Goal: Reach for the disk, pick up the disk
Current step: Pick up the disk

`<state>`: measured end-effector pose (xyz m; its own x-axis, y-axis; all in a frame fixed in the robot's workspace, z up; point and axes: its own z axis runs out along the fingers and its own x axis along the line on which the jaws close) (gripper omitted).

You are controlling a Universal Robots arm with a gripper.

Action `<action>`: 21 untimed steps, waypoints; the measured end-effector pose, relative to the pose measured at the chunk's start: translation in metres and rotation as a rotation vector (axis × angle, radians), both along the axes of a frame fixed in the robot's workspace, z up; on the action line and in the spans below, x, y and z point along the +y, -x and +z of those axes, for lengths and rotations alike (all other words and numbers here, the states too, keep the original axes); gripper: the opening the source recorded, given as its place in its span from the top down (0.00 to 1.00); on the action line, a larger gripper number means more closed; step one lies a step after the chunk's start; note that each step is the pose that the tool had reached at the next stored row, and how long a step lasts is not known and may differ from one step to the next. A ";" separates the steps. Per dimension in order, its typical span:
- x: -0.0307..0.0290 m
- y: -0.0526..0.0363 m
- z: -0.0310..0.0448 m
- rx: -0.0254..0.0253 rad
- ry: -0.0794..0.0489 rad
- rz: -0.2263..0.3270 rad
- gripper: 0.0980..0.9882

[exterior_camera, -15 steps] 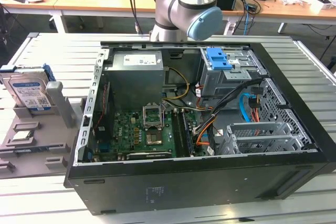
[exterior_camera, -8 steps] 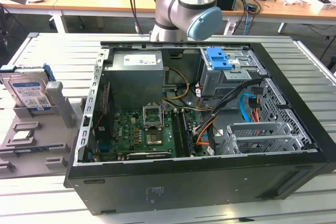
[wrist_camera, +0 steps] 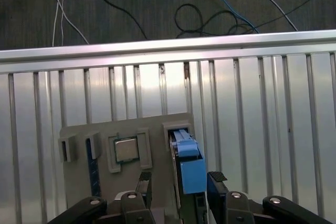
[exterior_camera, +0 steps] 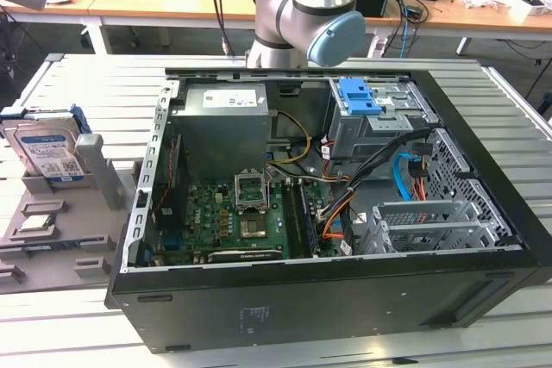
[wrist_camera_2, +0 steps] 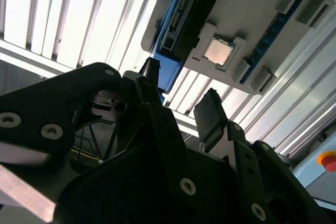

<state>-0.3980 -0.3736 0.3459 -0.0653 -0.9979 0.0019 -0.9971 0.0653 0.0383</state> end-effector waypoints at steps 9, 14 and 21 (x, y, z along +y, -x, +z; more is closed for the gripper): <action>0.0085 -0.0002 -0.0084 -0.0001 0.000 0.023 0.50; 0.0106 -0.0003 -0.0179 -0.0001 0.000 0.054 0.50; 0.0107 -0.0015 -0.0284 0.0001 0.000 0.069 0.50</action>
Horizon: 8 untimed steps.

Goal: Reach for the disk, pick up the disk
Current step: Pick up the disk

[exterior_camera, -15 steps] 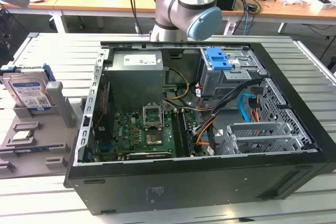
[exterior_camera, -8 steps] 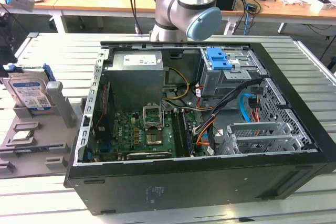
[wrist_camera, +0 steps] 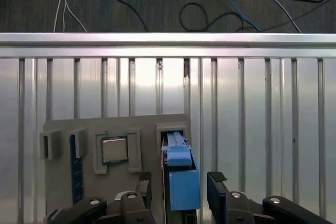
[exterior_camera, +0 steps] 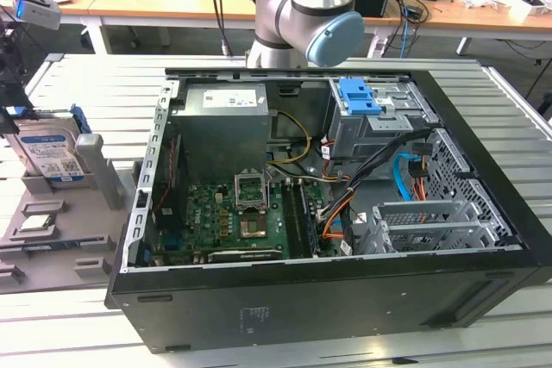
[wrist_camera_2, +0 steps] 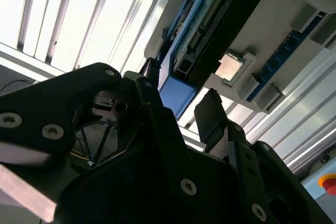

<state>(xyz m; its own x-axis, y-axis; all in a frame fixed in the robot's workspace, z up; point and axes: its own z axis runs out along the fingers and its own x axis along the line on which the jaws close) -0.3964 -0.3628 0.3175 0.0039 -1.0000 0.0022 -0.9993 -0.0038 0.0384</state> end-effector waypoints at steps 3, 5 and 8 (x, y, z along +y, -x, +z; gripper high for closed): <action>0.0001 -0.0013 -0.0041 -0.0003 0.000 0.007 0.50; 0.0001 -0.0014 -0.0068 -0.0002 0.000 0.009 0.50; 0.0001 -0.0015 -0.0099 -0.0002 0.000 0.012 0.50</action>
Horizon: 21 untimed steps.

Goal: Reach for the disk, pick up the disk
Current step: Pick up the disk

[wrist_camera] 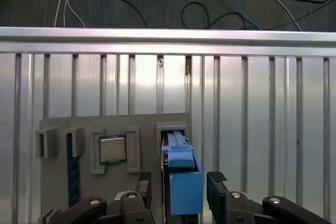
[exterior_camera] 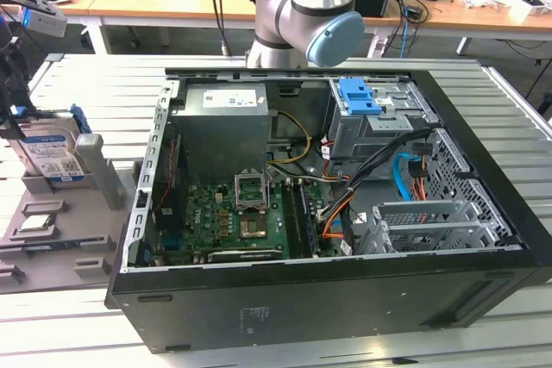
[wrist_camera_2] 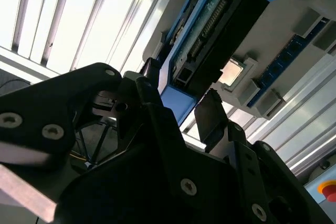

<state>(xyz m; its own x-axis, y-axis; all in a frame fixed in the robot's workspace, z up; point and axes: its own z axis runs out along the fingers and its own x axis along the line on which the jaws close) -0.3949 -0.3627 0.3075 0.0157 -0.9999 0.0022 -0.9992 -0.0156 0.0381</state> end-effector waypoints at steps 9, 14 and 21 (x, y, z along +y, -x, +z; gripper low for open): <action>0.0000 -0.0001 -0.0092 0.0000 0.000 0.007 0.50; 0.0000 -0.0002 -0.0142 0.0000 0.000 0.011 0.50; 0.0000 -0.0001 -0.0184 0.0002 0.000 0.013 0.50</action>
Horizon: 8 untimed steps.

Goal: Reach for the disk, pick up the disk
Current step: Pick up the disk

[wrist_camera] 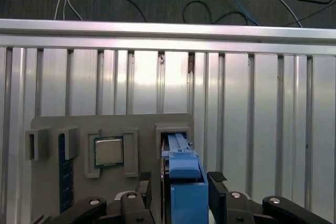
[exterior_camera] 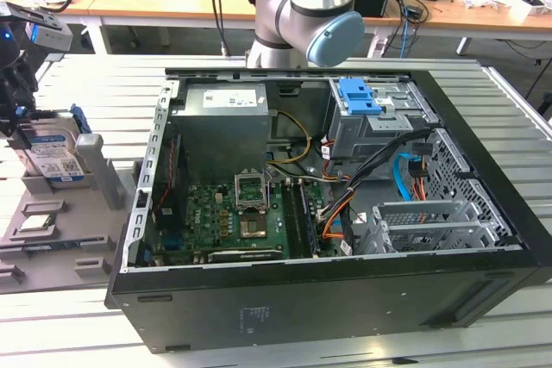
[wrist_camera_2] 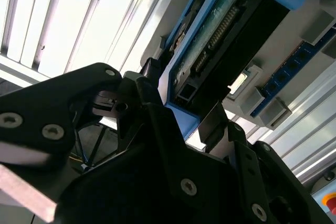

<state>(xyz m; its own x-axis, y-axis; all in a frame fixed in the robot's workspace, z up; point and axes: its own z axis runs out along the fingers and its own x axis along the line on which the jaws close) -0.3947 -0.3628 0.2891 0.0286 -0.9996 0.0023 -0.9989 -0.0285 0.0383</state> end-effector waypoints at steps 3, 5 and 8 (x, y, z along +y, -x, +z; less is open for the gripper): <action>0.0000 0.0000 -0.0001 -0.0001 0.000 0.000 0.52; 0.0000 0.0000 -0.0001 -0.0001 0.000 0.000 0.66; 0.0000 0.0000 -0.0002 -0.0001 0.000 0.000 0.70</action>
